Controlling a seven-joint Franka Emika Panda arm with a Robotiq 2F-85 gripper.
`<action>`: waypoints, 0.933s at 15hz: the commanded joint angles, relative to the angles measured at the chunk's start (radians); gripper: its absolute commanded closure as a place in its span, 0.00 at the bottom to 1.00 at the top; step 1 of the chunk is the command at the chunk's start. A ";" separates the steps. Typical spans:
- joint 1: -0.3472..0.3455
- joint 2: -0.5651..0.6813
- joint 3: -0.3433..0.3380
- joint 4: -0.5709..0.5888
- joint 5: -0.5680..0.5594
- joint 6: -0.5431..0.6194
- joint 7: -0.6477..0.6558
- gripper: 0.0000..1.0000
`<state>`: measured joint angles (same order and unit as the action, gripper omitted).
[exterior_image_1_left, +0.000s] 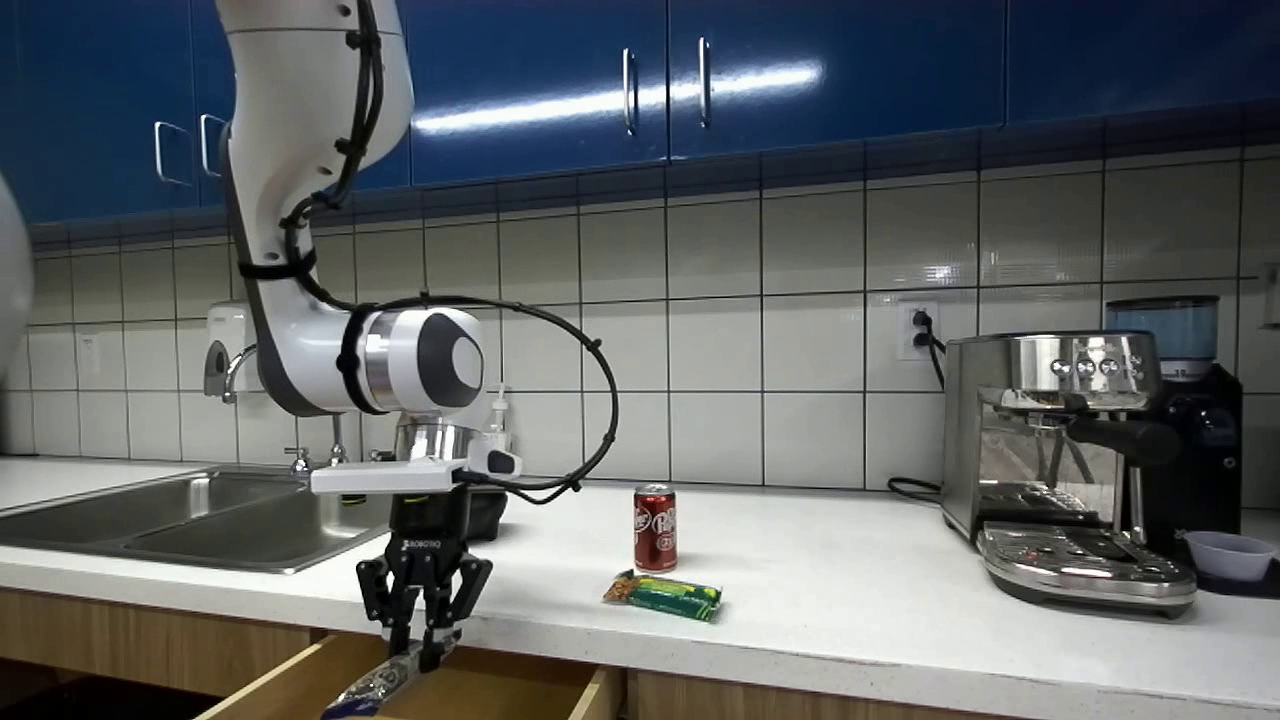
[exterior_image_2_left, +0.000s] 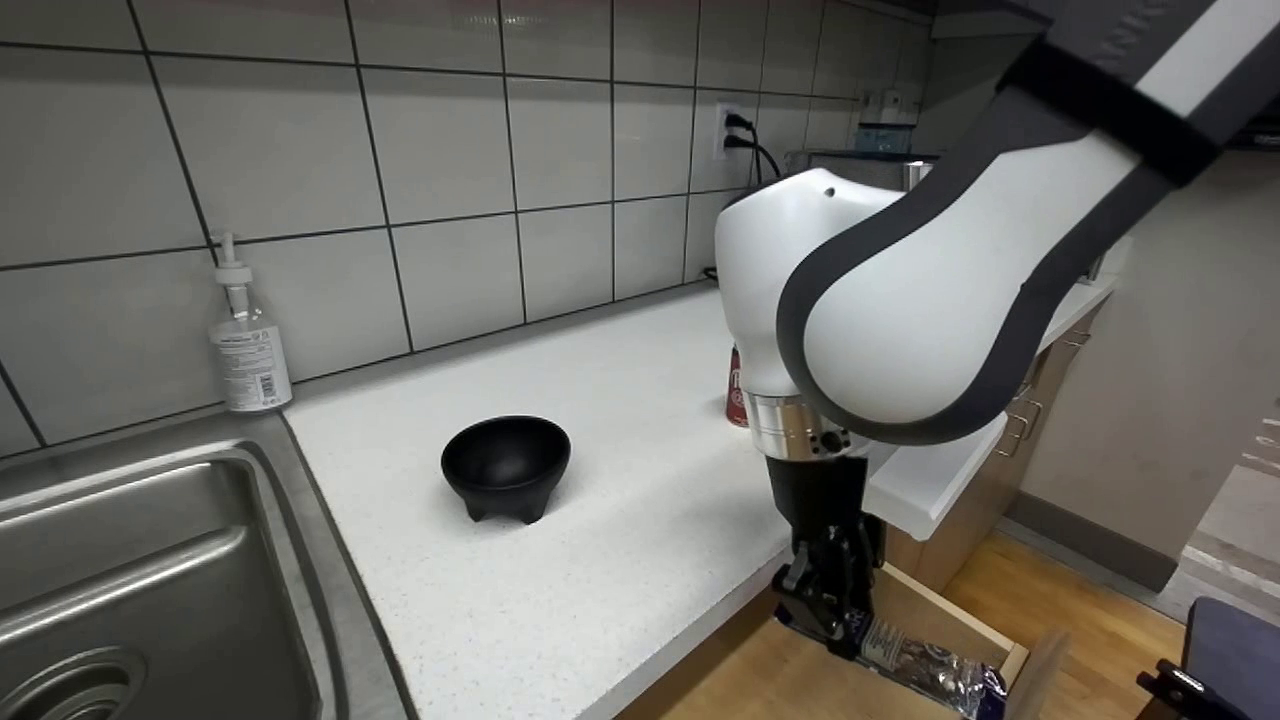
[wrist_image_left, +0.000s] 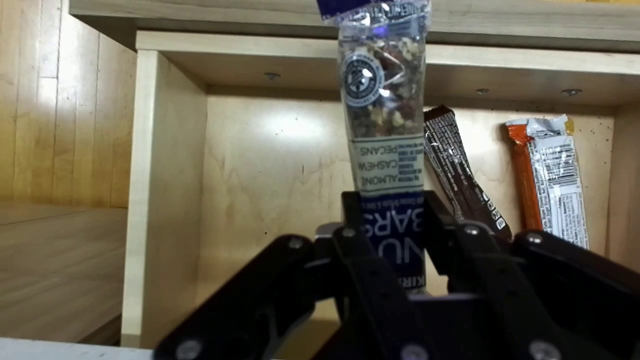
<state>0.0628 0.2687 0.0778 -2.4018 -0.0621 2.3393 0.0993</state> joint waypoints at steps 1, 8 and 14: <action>0.014 0.005 -0.014 0.003 0.015 0.021 0.047 0.92; 0.013 0.014 -0.024 0.010 0.017 0.031 0.073 0.34; 0.006 -0.016 -0.023 0.003 0.026 0.026 0.052 0.00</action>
<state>0.0636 0.2815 0.0623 -2.3977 -0.0583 2.3662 0.1530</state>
